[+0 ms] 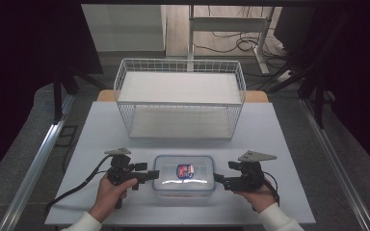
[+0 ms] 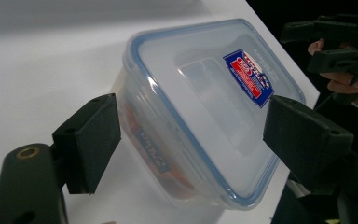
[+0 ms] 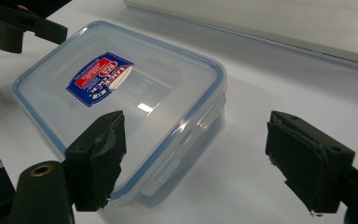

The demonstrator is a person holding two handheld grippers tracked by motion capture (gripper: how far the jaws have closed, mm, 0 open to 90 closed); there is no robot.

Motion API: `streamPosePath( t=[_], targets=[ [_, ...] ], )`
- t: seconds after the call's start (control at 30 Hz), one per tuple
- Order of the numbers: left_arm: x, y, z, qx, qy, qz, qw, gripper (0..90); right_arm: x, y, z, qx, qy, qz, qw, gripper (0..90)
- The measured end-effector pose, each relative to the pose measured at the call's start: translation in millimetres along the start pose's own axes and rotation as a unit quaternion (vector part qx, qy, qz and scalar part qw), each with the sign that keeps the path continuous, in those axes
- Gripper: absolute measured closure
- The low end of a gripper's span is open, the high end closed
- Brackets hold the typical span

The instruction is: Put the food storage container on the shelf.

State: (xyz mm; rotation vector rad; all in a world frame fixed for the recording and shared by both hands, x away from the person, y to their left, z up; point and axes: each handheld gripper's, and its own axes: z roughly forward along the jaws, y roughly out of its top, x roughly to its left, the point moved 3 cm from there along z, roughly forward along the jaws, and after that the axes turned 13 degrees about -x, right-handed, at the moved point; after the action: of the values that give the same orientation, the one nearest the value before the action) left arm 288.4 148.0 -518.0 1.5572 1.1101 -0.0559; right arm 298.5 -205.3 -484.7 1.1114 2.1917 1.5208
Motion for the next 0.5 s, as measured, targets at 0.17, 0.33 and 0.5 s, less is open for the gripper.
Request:
streamPosePath(
  t=[0.17,0.33,0.5],
  targets=[
    [1.9,-4.6,5.8,0.017,-0.011,-0.01,0.9997,18.5,-1.0,-0.3,-0.4,0.001,-0.003,-0.001,1.0,20.1],
    [4.7,-8.0,12.0,0.025,-0.024,-0.036,0.9987,18.7,-0.4,-0.8,0.8,0.002,-0.003,-0.003,1.0,20.1],
    [7.0,-11.0,18.7,0.031,-0.035,-0.053,0.9975,19.0,0.3,0.5,1.4,0.003,-0.002,0.0,1.0,19.1]
  ],
)
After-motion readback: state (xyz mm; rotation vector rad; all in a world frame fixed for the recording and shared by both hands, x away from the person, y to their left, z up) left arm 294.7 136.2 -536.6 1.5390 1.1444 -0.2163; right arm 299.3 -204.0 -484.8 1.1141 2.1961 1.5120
